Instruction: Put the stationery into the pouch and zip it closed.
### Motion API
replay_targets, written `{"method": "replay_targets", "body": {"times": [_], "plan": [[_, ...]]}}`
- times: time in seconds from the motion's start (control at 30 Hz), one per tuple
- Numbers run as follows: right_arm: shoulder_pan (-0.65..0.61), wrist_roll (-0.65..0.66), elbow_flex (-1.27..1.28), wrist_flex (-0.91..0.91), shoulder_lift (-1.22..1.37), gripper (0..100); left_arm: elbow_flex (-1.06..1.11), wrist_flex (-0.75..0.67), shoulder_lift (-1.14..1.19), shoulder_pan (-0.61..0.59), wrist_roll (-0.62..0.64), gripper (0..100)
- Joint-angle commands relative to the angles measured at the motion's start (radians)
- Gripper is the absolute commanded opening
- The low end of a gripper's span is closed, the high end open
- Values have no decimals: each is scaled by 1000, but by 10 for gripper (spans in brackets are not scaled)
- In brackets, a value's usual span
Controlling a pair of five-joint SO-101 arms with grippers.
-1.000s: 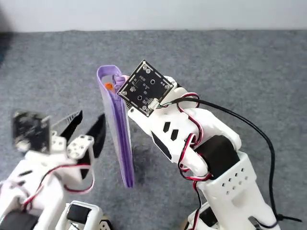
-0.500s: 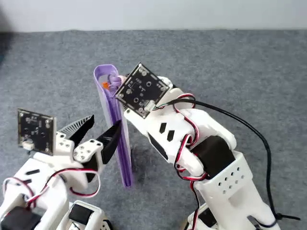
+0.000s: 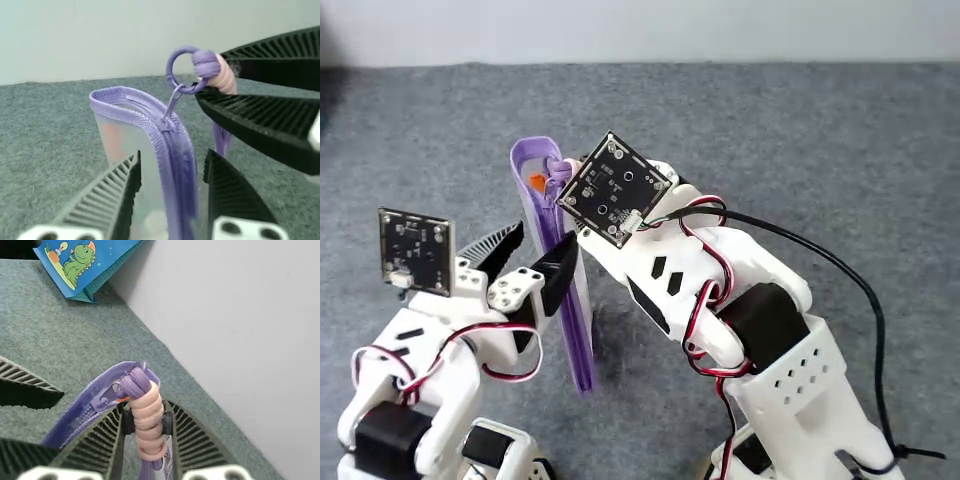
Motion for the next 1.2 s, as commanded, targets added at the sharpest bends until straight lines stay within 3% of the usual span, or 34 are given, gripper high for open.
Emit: {"method": "replay_targets", "body": {"times": [0.0,0.37,1.17], "plan": [[-7,3,-6,-15,-30,7,4,-25,12,-6,12,206],[-33,3,-18,70,-68,7,4,-25,11,-40,11,152],[-119,6,-17,127,-116,7,50,-46,11,-72,5,152]]}}
